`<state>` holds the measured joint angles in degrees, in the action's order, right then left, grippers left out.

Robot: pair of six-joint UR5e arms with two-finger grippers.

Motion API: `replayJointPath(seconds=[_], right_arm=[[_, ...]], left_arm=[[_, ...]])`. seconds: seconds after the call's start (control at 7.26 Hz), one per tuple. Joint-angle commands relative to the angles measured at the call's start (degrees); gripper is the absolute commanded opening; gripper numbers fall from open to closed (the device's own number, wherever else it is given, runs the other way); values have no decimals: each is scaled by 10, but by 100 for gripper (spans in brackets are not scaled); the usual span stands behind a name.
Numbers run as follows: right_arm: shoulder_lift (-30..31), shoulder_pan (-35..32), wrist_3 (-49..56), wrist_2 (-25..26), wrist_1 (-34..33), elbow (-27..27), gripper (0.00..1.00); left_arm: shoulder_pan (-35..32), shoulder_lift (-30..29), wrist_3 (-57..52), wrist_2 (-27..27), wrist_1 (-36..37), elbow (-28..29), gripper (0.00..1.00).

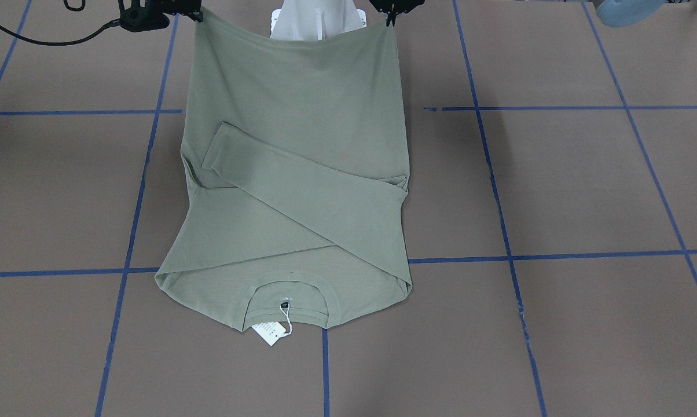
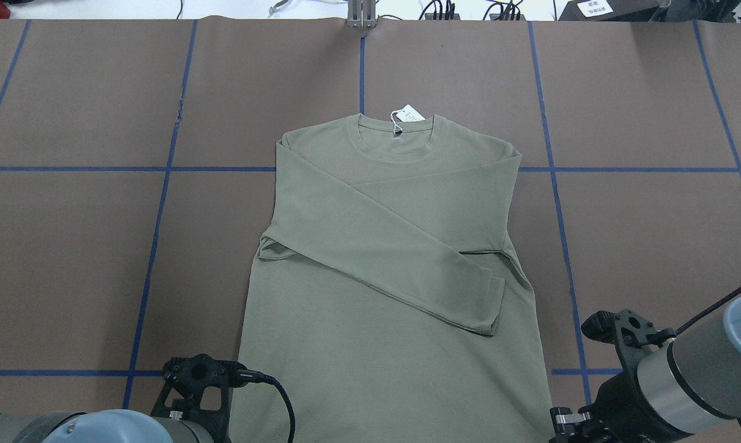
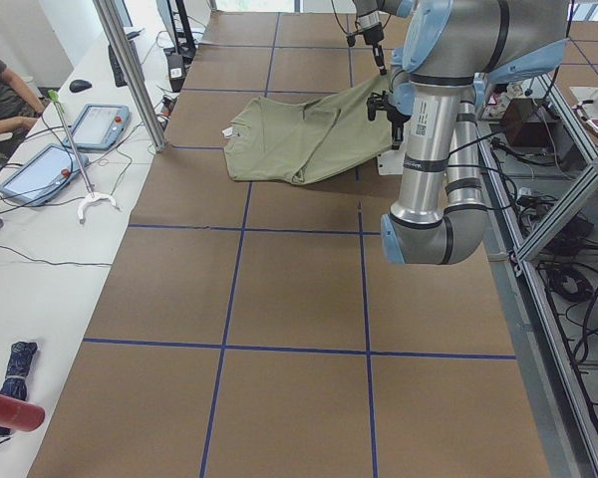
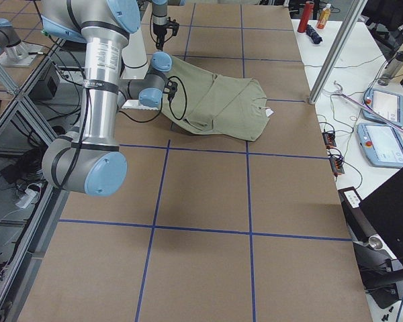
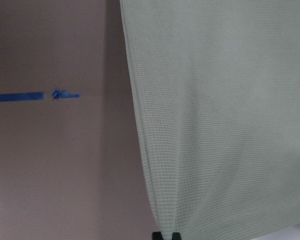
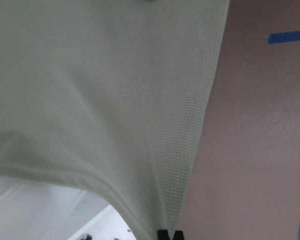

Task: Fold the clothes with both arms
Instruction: 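Lift the hem with both grippers and carry it toward the collar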

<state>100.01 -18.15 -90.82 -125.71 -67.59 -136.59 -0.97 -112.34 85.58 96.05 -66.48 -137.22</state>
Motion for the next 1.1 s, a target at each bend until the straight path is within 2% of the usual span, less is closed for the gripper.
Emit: replayJointPath(seconds=[0.0, 0.28, 0.55, 0.83, 0.96], right_arm=[[-6, -97, 10, 0, 0, 7, 0], [-16, -163, 64, -1, 1, 32, 0], [-95, -246, 67, -3, 1, 102, 0], [-172, -338, 136, -33, -3, 194, 0], [-208, -354, 166, -38, -3, 246, 0]], left_arm=[[-58, -8, -57, 1, -1, 7, 0], [-159, -30, -135, 20, -2, 41, 0], [-261, -71, -168, 40, -31, 103, 0], [-316, -89, -195, 49, -109, 191, 0], [-341, -102, -197, 49, -163, 248, 0]])
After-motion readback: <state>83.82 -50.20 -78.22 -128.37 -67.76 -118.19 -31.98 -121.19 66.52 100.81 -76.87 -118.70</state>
